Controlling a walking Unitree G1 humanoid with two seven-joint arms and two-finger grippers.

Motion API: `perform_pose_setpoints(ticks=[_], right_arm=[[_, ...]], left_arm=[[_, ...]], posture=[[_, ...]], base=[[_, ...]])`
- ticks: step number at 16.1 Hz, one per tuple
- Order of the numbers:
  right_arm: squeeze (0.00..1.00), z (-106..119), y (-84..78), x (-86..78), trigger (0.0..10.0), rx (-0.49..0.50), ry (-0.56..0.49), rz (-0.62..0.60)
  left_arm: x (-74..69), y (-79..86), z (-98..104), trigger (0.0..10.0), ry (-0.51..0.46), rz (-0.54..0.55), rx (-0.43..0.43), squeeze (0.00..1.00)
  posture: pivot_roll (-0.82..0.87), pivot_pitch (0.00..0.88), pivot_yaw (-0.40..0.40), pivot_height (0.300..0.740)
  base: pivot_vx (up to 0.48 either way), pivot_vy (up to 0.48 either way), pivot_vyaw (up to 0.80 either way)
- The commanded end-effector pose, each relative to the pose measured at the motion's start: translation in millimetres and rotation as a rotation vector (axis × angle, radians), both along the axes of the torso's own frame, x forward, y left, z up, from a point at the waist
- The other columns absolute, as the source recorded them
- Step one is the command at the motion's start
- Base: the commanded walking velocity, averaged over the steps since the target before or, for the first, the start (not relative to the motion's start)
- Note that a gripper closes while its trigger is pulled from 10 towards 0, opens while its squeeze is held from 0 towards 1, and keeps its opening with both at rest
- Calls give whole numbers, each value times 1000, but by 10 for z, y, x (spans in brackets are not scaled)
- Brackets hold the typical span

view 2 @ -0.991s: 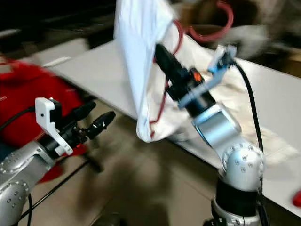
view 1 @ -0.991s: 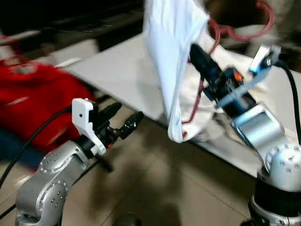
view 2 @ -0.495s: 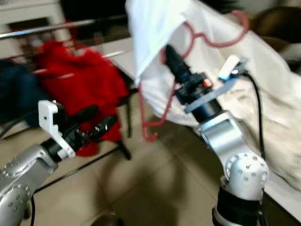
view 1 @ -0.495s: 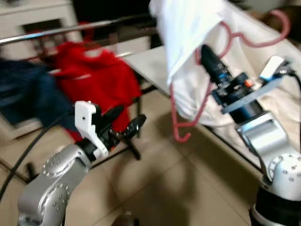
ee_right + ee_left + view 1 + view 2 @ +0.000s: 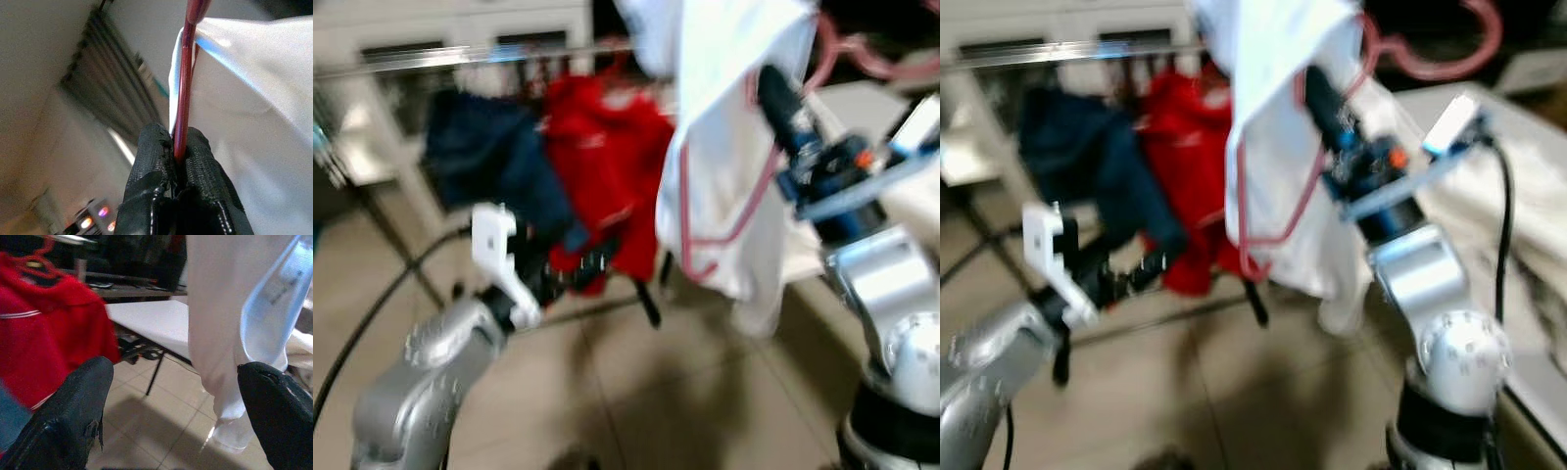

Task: Hang hanger

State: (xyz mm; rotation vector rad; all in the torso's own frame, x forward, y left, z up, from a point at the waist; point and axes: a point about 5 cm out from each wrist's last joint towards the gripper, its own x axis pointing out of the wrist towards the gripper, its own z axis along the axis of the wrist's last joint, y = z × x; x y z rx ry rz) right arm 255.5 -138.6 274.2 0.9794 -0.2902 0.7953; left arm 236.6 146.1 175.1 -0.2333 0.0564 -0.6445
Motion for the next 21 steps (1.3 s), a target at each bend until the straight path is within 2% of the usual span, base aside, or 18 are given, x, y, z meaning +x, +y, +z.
perform_pose_setpoints(ticks=[1, 9, 17, 20, 21], right_arm=[[0, 121, -12, -60, 10000, 9, -71, 12], [0, 15, -101, -80, 10000, -13, -43, -11], [0, -194, -159, -182, 10000, -64, 23, -58], [0, -416, -249, -135, 10000, -182, 133, -186], [0, -570, -303, -57, 10000, -283, 233, -290]], left_arm=[[-3, -28, 0, 10000, -3, -5, 1, 984], [6, -40, -4, 10000, -6, -6, 1, 980], [13, -51, -19, 10000, -7, -16, 22, 980], [47, -38, -72, 10000, -8, 13, 99, 973], [69, -16, -107, 10000, 3, 31, 138, 973]], posture=[[26, 0, -12, 723], [25, 0, -12, 723], [23, 0, -6, 723], [28, 0, -11, 723], [27, 0, -11, 723]], base=[[0, 0, 794], [0, 0, 794], [0, 0, 794], [0, 0, 794], [0, 0, 781]])
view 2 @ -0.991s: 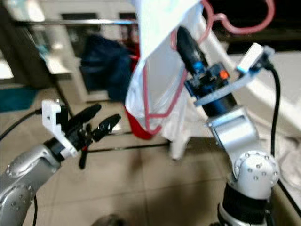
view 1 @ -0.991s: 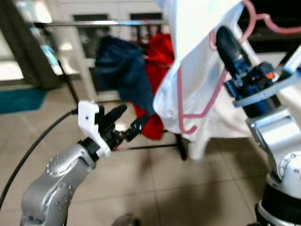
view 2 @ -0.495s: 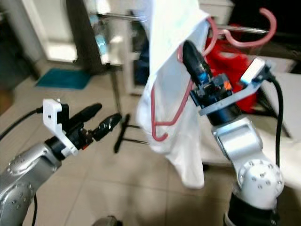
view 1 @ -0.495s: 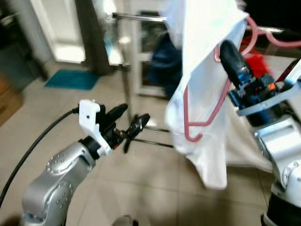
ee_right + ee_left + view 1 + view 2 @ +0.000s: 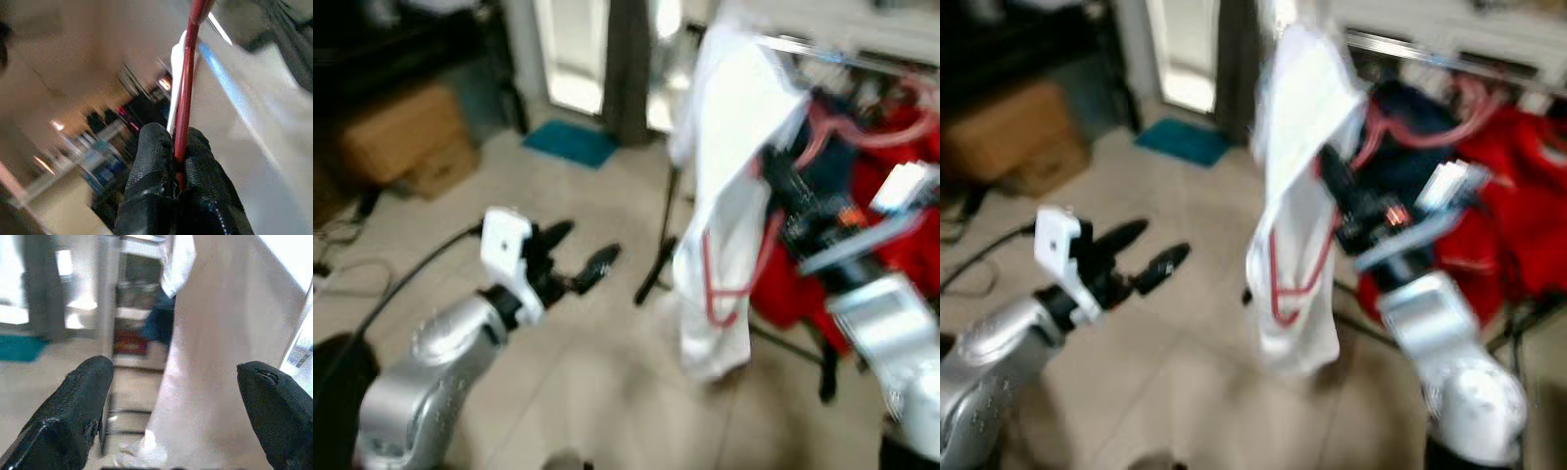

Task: Hang hanger

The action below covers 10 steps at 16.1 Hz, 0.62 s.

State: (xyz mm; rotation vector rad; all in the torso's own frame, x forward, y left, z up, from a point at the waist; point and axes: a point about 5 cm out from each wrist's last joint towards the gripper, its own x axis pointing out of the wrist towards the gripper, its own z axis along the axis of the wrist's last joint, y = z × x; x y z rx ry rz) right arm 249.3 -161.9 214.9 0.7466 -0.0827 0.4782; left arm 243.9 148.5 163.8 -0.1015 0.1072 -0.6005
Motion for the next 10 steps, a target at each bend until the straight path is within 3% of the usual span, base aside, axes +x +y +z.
perform_pose_setpoints(ticks=[1, 6, 7, 8, 9, 10], right_arm=[[0, -80, -103, 49, 10000, -119, 36, -110], [0, -371, -59, 125, 10000, -513, 61, -194], [0, -414, -51, 131, 10000, -544, 76, -199], [0, -488, -42, 139, 10000, -592, 100, -213], [0, -592, -43, 136, 10000, -631, 144, -238], [0, -775, -41, 95, 10000, -659, 233, -263]], left_arm=[[14, -25, -36, 10000, 4, 7, 40, 957], [106, -39, -144, 10000, -18, -1, 172, 918], [129, -47, -148, 10000, -20, 3, 181, 827], [165, -62, -158, 10000, -20, 12, 194, 671], [199, -66, -163, 10000, -16, 45, 179, 267], [209, -65, -180, 10000, -16, 71, 153, 0]], posture=[[28, 0, -11, 723], [34, 0, -23, 723], [35, 0, -26, 723], [36, 0, -29, 723], [36, 0, -32, 723], [33, 0, -34, 723]], base=[[0, 0, 0], [0, 0, 0], [0, 0, 0], [0, 0, 0], [0, 0, 0], [0, 0, 0]])
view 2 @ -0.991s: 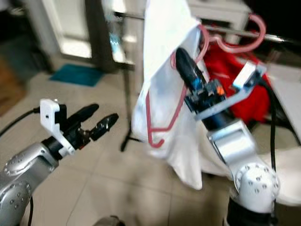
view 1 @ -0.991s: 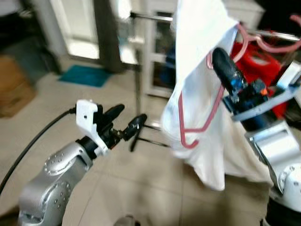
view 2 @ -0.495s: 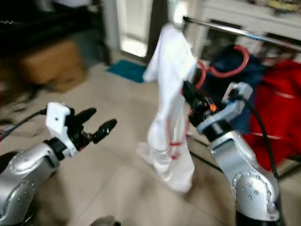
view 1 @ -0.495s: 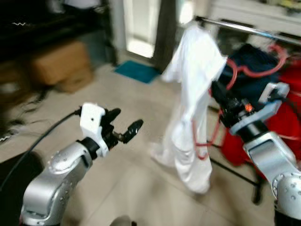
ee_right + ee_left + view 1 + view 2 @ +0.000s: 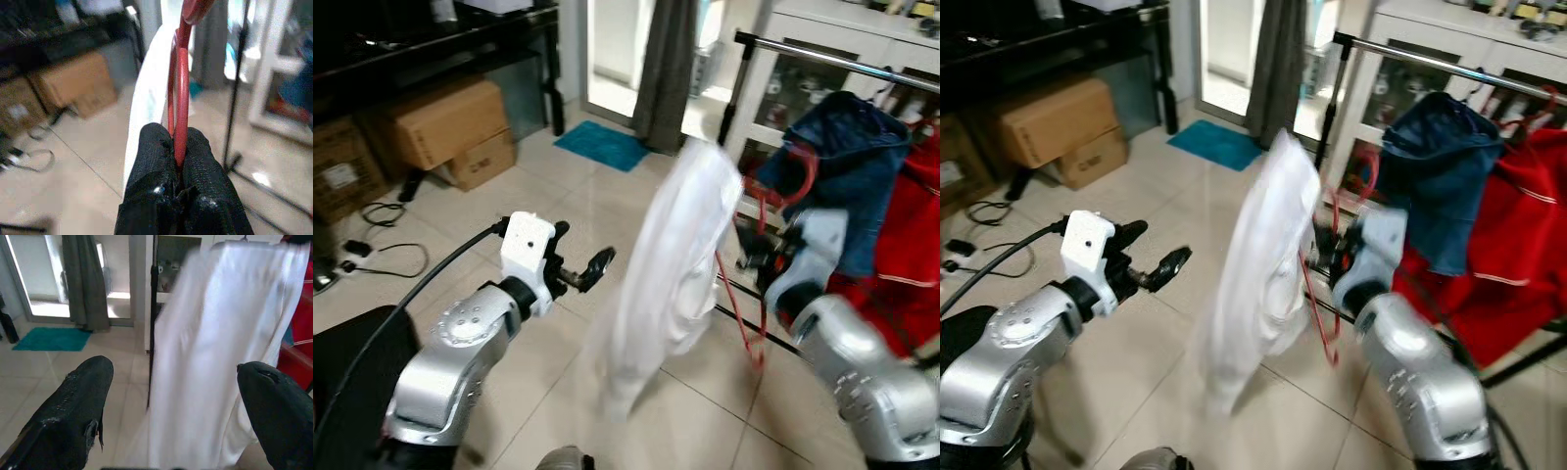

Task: Hang hanger

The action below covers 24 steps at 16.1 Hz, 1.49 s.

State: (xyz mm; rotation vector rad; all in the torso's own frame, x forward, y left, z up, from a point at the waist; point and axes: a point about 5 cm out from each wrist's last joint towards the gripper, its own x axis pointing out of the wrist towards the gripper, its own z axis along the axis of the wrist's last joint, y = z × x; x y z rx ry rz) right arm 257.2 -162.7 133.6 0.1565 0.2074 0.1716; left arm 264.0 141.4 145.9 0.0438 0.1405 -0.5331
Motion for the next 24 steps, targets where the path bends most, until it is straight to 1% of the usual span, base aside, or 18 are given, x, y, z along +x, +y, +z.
perform_pose_setpoints(ticks=[1, 4, 7, 9, 11, 13, 15, 16, 17, 18, 19, 20, 21, 22, 23, 24], right_arm=[[0, -36, -22, -23, 10000, -19, 3, -42], [0, -98, 12, -91, 10000, 8, 19, -58], [0, -75, 37, -89, 10000, 25, 7, -62], [0, -18, 92, -73, 10000, 31, -22, -28], [0, 6, 139, -67, 10000, 36, -33, 3], [0, 14, 186, -58, 10000, 41, -31, 26], [0, 48, 236, -45, 10000, 12, -39, 81], [0, 81, 263, -36, 10000, -17, -46, 123], [0, 118, 281, -25, 10000, -39, -55, 160], [0, 142, 289, -21, 10000, -48, -61, 183], [0, 184, 301, -18, 10000, -58, -76, 225], [0, 222, 303, -23, 10000, -53, -91, 261], [0, 240, 302, -27, 10000, -49, -98, 277], [0, 299, 268, -33, 10000, -43, -118, 324], [0, 350, 220, -42, 10000, -50, -126, 394], [0, 383, 183, -59, 10000, -74, -125, 478]], left_arm=[[-5, 11, -23, 10000, -6, 21, 2, 0], [-16, 31, -45, 10000, -3, 38, -5, 0], [-7, 21, -32, 10000, -19, 41, 1, 0], [14, 14, -23, 10000, -26, 57, 0, 0], [17, 7, -11, 10000, -36, 50, 2, 0], [26, 28, -19, 10000, -22, 61, 10, 0], [37, 30, -38, 10000, -27, 25, 72, 0], [44, 5, -20, 10000, -34, -25, 42, 0], [86, -9, 2, 10000, -38, -51, 32, 1000], [115, -8, 7, 10000, -37, -50, 40, 1000], [193, 3, 39, 10000, -50, -70, 83, 1000], [246, 33, 71, 10000, -60, -82, 98, 1000], [265, 50, 84, 10000, -62, -85, 96, 1000], [325, 181, 158, 10000, -78, -76, 87, 1000], [355, 360, 279, 10000, -111, -104, 62, 1000], [362, 534, 391, 10000, -138, -156, 80, 1000]], posture=[[34, 0, -34, 723], [32, 0, -33, 723], [28, 0, -29, 723], [28, 0, -31, 723], [31, 0, -33, 723], [35, 0, -35, 723], [33, 0, -34, 723], [30, 0, -32, 723], [25, 0, -31, 723], [24, 0, -31, 723], [14, 0, -23, 723], [9, 0, -18, 723], [9, 0, -18, 723], [2, 0, -11, 723], [4, 0, -15, 723], [9, 0, -21, 723]], base=[[0, 0, -800], [0, 0, -800], [0, 0, -800], [0, -386, -672], [0, -459, 0], [0, 0, 0], [0, 0, 0], [0, 0, 0], [0, 0, 0], [0, 0, 0], [0, 0, 0], [0, 0, 0], [0, 0, 0], [0, 0, 0], [0, 0, 0], [0, 0, 0]])
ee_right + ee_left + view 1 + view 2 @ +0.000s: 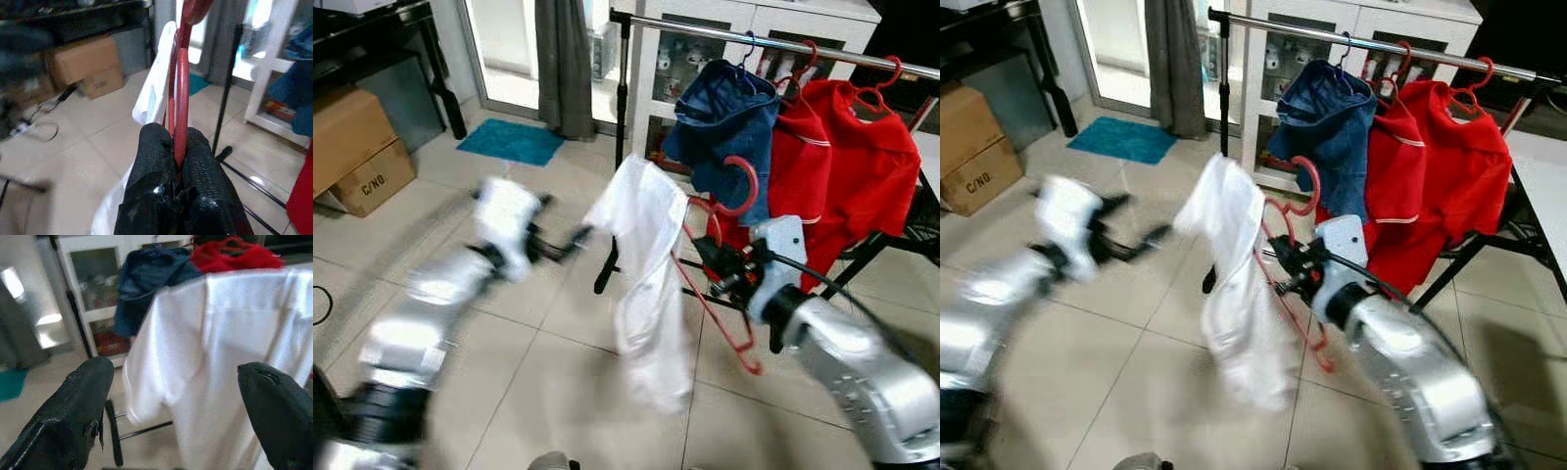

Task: Hang hanger

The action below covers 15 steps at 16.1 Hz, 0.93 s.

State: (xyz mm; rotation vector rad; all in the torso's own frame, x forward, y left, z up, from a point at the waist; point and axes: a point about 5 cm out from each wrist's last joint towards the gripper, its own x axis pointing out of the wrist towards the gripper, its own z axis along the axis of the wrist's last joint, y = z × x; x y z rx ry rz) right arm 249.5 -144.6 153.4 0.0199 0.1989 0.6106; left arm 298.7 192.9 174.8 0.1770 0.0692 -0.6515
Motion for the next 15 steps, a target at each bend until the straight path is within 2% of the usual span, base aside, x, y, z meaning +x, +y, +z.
perform_pose_setpoints(ticks=[1, 4, 7, 8, 9, 14, 15], right_arm=[[0, 208, -26, 5, 10000, 8, -73, 85], [0, 333, -94, -1, 10000, 17, -90, 228], [0, 468, -118, -23, 10000, 26, -97, 395], [0, 501, -121, -43, 10000, 29, -95, 443], [0, 525, -120, -64, 10000, 33, -92, 481], [0, 562, -107, -122, 10000, 57, -88, 565], [0, 560, -110, -125, 10000, 58, -86, 569]], left_arm=[[17, 138, 176, 10000, -51, -64, 6, 1000], [50, 473, 301, 10000, -2, -167, 112, 1000], [78, 660, 274, 10000, 121, -301, 193, 1000], [111, 698, 275, 10000, 117, -315, 207, 380], [154, 716, 295, 10000, 99, -317, 218, 0], [226, 609, 247, 10000, 123, -430, 171, 0], [231, 586, 228, 2275, 129, -464, 162, 0]], posture=[[9, 0, -21, 723], [15, 0, -25, 723], [10, 0, -21, 723], [10, 0, -21, 723], [10, 0, -21, 723], [13, 0, -17, 723], [11, 0, -13, 723]], base=[[0, 0, 0], [0, 0, 0], [0, 0, 0], [0, 0, 0], [0, 0, 0], [0, 0, 0], [0, 0, 0]])
